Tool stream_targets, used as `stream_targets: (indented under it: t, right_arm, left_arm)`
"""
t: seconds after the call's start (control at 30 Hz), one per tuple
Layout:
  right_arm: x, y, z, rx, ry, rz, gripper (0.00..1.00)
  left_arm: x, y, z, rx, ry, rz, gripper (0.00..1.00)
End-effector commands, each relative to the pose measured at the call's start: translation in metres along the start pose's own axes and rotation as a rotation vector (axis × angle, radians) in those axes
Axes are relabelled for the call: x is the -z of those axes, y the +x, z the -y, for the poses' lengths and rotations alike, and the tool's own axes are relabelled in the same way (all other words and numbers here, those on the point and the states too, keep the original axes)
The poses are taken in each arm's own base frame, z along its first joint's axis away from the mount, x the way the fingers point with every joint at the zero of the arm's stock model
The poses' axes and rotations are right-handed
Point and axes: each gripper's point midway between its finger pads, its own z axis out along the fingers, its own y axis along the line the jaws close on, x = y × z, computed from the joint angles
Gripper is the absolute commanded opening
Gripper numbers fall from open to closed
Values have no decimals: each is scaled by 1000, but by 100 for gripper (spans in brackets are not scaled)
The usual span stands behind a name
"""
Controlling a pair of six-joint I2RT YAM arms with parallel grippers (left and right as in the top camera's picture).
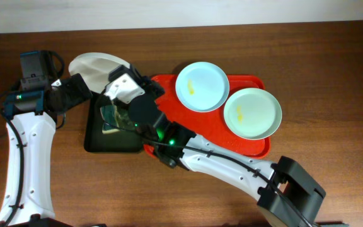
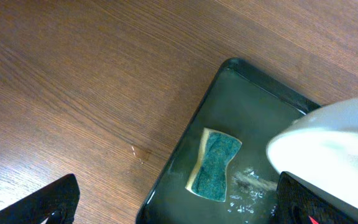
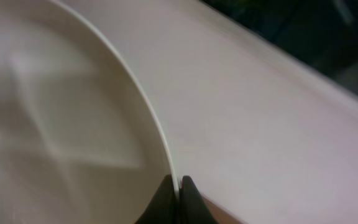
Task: Clean dirty plates on tray and stack at the side
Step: 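Lift the white plate with the right gripper and tip it over the black tray, then carry the white plate with the right gripper to the table's right side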
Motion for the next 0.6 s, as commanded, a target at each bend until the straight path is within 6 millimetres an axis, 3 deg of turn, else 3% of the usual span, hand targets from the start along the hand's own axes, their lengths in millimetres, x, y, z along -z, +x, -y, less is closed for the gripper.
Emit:
stream_targets:
  t: [0.0, 0.27, 0.57]
  right_arm:
    - [5, -20, 16, 198, 89, 35, 4]
    - [8, -41, 31, 189, 152, 105, 4]
    - [8, -42, 34, 171, 161, 112, 4]
  left_arm:
    - [5, -6, -1, 18, -3, 21, 99]
    - [5, -6, -1, 18, -3, 21, 99]
    - [5, -6, -1, 18, -3, 21, 99]
